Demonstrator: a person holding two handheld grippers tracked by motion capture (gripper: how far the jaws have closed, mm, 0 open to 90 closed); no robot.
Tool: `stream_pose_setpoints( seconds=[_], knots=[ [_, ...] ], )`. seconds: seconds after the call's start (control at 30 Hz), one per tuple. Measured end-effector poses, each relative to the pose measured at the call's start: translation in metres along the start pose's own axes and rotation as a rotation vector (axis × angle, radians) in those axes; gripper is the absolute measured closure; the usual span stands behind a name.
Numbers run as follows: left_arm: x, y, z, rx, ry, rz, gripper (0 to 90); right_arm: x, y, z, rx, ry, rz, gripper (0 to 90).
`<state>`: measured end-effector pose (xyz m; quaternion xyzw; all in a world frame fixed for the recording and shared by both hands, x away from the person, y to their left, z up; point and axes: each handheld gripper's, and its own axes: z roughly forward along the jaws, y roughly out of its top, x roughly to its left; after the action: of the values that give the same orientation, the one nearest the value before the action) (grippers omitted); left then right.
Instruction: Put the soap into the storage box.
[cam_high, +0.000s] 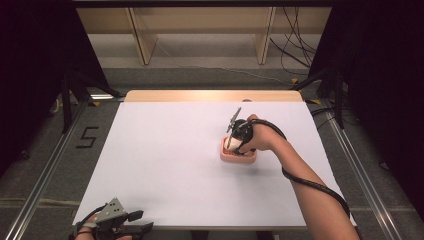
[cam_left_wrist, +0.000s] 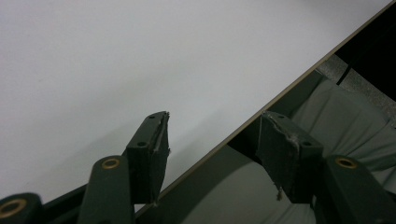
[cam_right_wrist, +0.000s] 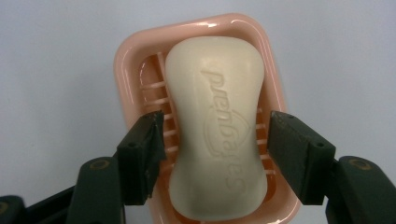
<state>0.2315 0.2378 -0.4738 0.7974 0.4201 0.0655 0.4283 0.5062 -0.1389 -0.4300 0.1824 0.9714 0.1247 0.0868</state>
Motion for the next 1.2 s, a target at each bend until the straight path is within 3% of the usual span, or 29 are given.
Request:
stream_pose_setpoints(
  seconds=[0.17,0.2,0.27,0.33,0.4,0.43,0.7,0.73,0.77,0.8,0.83,0.97,1.0,1.2],
  knots=[
    [0.0,0.0,0.0,0.0,-0.002,-0.002,42.5,0.001,-0.004,-0.004,-0.008,0.017,0.013,33.2],
    [0.002,0.0,0.0,0.017,0.017,0.017,42.5,0.002,-0.005,-0.006,-0.007,0.014,0.026,32.7],
    [0.001,0.0,0.0,0.015,0.018,0.016,42.5,0.003,-0.006,-0.009,-0.017,0.009,0.039,32.5],
    [0.001,0.0,0.0,-0.006,0.001,0.011,42.5,0.004,-0.009,-0.013,-0.056,-0.01,0.055,32.7],
    [0.002,0.0,0.0,0.014,0.016,0.027,42.5,0.006,-0.012,-0.017,-0.083,-0.008,0.065,32.7],
    [0.001,0.001,-0.001,0.013,-0.005,0.015,42.5,0.007,-0.013,-0.018,-0.088,-0.014,0.079,32.7],
    [0.001,0.001,-0.001,0.007,0.0,0.012,42.5,0.019,-0.028,-0.027,-0.132,-0.03,0.112,33.5],
    [0.001,0.001,0.0,0.008,0.0,0.012,42.5,0.02,-0.03,-0.028,-0.137,-0.039,0.097,33.5],
    [0.001,0.001,-0.001,0.009,0.0,0.012,42.5,0.024,-0.032,-0.029,-0.133,-0.04,0.117,33.7],
    [0.001,0.001,0.0,0.009,0.0,0.012,42.5,0.023,-0.034,-0.03,-0.142,-0.042,0.096,33.7],
    [0.001,0.001,0.0,0.007,0.0,0.01,42.5,0.026,-0.036,-0.03,-0.144,-0.04,0.121,33.7],
    [0.001,0.001,0.0,0.008,0.001,0.01,42.5,0.031,-0.044,-0.033,-0.147,-0.056,0.11,34.1],
    [0.001,0.001,0.0,0.008,0.001,0.01,42.5,0.034,-0.046,-0.034,-0.148,-0.055,0.138,34.2],
    [0.002,0.0,0.0,0.008,0.017,0.014,42.5,0.043,-0.059,-0.037,-0.172,-0.057,0.175,34.7]
  ],
)
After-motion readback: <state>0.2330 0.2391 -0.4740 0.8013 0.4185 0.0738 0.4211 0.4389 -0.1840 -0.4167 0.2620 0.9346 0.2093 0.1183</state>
